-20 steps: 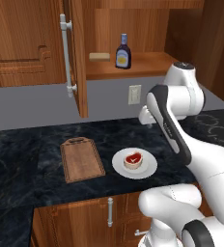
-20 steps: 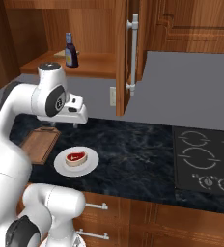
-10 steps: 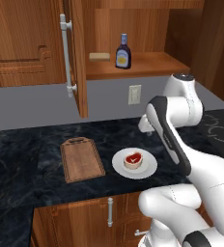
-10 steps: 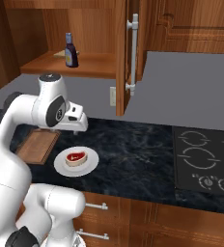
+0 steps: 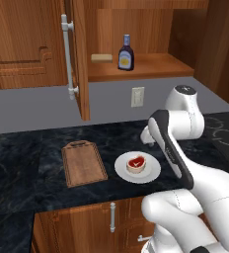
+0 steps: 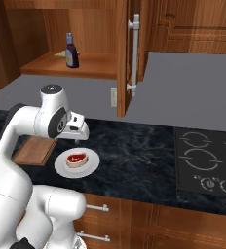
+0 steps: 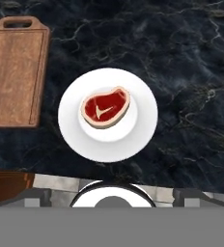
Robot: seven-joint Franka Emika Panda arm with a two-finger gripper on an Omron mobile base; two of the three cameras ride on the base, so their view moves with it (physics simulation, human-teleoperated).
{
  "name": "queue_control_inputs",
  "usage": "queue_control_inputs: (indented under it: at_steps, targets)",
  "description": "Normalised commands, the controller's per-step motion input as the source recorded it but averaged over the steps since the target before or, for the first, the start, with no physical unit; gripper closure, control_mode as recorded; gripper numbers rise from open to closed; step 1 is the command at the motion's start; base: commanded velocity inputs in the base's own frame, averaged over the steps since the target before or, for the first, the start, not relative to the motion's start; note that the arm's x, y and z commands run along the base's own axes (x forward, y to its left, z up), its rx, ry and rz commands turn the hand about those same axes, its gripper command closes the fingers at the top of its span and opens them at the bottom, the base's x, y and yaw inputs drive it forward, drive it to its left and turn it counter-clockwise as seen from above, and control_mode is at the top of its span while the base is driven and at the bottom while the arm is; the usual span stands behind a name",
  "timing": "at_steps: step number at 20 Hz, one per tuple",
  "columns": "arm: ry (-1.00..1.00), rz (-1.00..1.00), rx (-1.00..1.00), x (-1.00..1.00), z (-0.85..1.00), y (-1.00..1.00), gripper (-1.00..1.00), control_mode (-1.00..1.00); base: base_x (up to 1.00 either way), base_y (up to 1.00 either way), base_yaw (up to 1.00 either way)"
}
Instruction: Pick the steak from the plate and place it on the cutting board. Then pick the condiment bottle from the cabinet and place it next to the cutting board.
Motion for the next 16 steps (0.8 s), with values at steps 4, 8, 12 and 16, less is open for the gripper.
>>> queue_control_inputs:
  at_steps: [4, 8, 12, 16]
  targets:
    - [0.0, 0.0, 0.0, -0.02, -0.22, 0.03, -1.0, -1.0, 0.0, 0.0, 0.0]
    - [0.0, -0.01, 0.0, -0.01, -0.19, 0.04, -1.0, -1.0, 0.0, 0.0, 0.0]
    - [0.0, -0.02, 0.0, 0.0, -0.18, 0.03, -1.0, -1.0, 0.0, 0.0, 0.0]
    - [0.0, -0.04, 0.0, 0.0, -0.15, 0.01, -1.0, -1.0, 0.0, 0.0, 0.0]
